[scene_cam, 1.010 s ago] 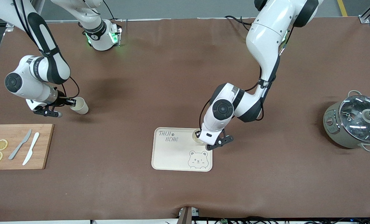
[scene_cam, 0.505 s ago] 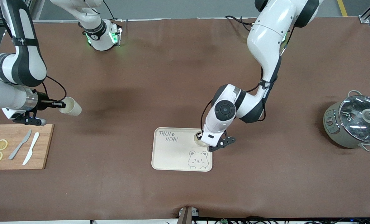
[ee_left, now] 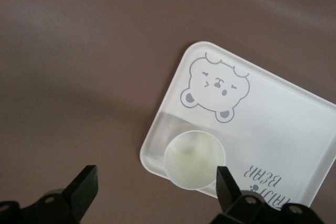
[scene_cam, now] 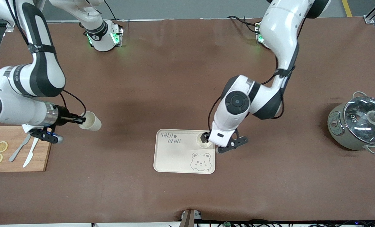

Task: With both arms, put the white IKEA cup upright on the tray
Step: 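Open and raise the left gripper while the right gripper carries its cup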

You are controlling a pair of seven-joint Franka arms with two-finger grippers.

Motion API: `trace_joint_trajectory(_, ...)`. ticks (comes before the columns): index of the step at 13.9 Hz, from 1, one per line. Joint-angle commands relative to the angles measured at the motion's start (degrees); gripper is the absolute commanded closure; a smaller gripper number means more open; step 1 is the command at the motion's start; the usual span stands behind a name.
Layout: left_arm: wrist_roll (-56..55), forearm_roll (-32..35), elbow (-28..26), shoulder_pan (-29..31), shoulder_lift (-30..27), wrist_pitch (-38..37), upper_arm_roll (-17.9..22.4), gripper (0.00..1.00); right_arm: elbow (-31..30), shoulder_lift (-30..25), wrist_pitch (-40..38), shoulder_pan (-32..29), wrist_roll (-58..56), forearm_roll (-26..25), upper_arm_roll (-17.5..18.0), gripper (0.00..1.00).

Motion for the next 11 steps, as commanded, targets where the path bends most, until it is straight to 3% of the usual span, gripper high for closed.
trace_joint_trajectory(1, 9.88, 1.14, -1.74, 3.54, -6.47, -7.93, 0.01, 0.00, 10.15, 7.41, -2.72, 3.31, 8.29, 3.46, -0.45, 1.00)
trace_joint_trajectory(6, 19.05, 1.85, -2.18, 9.08, -15.00, -19.80, 0.01, 0.00, 19.11, 15.94, -1.41, 12.01, 26.12, 4.97, -0.37, 1.00)
trace_joint_trajectory(11, 31.86, 1.59, -2.18, 17.25, -23.18, -28.77, -0.26, 0.00, 19.74, 21.31, 10.35, 19.83, 37.57, 4.88, -0.37, 1.00)
